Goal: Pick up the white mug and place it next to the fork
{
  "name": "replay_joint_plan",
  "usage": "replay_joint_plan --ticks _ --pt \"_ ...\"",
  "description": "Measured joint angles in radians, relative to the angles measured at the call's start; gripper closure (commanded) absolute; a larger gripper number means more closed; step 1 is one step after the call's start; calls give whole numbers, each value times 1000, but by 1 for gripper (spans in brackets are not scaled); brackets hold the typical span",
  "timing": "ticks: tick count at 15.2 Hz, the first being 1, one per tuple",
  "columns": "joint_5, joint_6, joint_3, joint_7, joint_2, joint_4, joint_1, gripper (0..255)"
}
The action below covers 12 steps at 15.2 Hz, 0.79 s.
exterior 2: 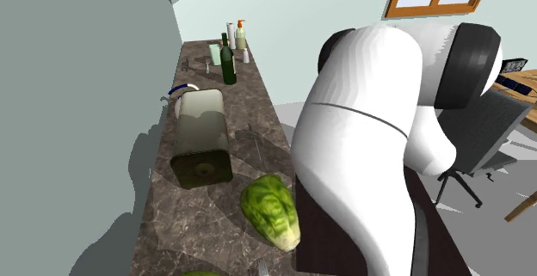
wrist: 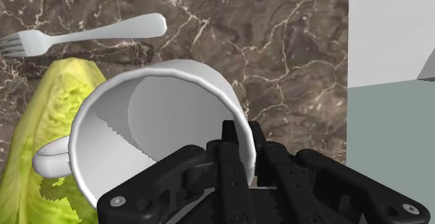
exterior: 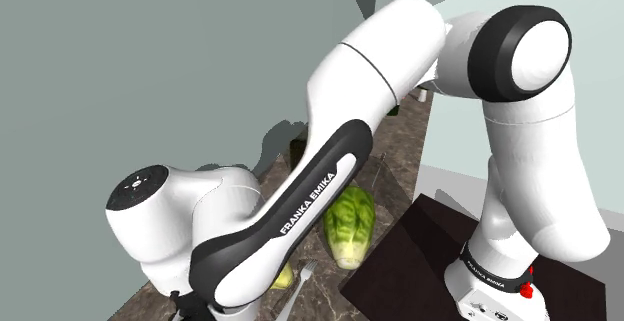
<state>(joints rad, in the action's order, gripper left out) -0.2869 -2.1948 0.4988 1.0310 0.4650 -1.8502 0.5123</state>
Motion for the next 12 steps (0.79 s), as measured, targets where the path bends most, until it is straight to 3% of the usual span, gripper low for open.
replay_joint_plan --ticks 12 --pt "-65 -116 -43 41 106 -18 30 255"
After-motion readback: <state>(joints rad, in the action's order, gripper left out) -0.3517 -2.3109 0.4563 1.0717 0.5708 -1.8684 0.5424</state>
